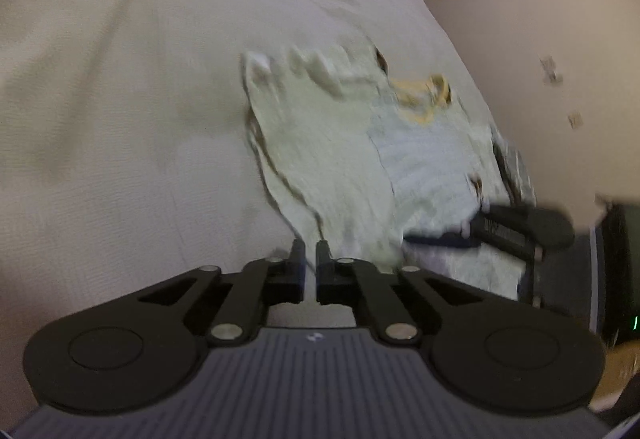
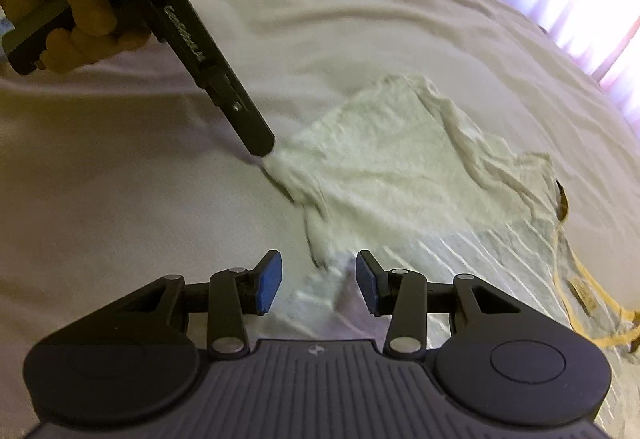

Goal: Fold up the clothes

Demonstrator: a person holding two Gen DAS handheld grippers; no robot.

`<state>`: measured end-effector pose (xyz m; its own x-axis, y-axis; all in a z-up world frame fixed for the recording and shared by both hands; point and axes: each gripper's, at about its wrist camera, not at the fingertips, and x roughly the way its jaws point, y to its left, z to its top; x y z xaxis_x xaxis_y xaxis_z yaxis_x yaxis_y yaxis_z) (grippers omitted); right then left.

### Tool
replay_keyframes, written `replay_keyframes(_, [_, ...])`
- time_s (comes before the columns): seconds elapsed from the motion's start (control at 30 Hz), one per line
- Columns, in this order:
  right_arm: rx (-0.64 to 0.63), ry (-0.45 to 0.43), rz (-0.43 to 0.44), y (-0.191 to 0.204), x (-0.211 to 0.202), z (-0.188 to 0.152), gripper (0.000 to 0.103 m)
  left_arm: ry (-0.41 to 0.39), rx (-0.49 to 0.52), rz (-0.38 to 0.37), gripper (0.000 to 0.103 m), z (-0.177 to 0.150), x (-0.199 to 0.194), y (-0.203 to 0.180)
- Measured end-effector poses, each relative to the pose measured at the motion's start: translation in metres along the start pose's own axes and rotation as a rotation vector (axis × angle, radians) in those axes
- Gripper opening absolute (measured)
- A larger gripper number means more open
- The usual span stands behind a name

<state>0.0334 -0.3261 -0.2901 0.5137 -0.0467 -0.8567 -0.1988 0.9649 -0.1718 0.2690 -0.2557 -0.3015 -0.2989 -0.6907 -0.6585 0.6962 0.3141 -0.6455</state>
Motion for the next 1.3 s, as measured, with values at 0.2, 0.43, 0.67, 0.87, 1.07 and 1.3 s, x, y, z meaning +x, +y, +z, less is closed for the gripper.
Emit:
replay_keyframes(0.2, [0.039, -0.03, 0.011, 0.006, 0.004, 0.012, 0.043, -0.086, -0.044, 0.035, 0.027, 0.043, 0.015, 0.011])
replay_keyframes(0.43, [0.091, -0.036, 0.012, 0.008, 0.006, 0.01, 0.043, -0.147, -0.059, -0.024, 0.025, 0.07, 0.031, 0.011])
replay_keyframes(0.67, [0.118, -0.031, 0.013, 0.006, 0.005, 0.002, 0.044, -0.129, -0.071, -0.055, 0.027, 0.083, 0.047, 0.012])
replay_keyframes(0.87, [0.122, -0.03, 0.014, 0.005, 0.001, 0.0, 0.045, -0.093, -0.074, 0.053, 0.028, 0.087, 0.044, 0.016])
replay_keyframes(1.07, [0.133, -0.027, 0.013, 0.002, -0.001, -0.003, 0.045, -0.115, -0.075, -0.041, 0.028, 0.091, 0.046, 0.017])
replay_keyframes(1.3, [0.129, -0.042, 0.001, 0.004, -0.002, 0.0, 0.045, -0.239, -0.089, 0.049, 0.004, 0.107, 0.036, 0.019])
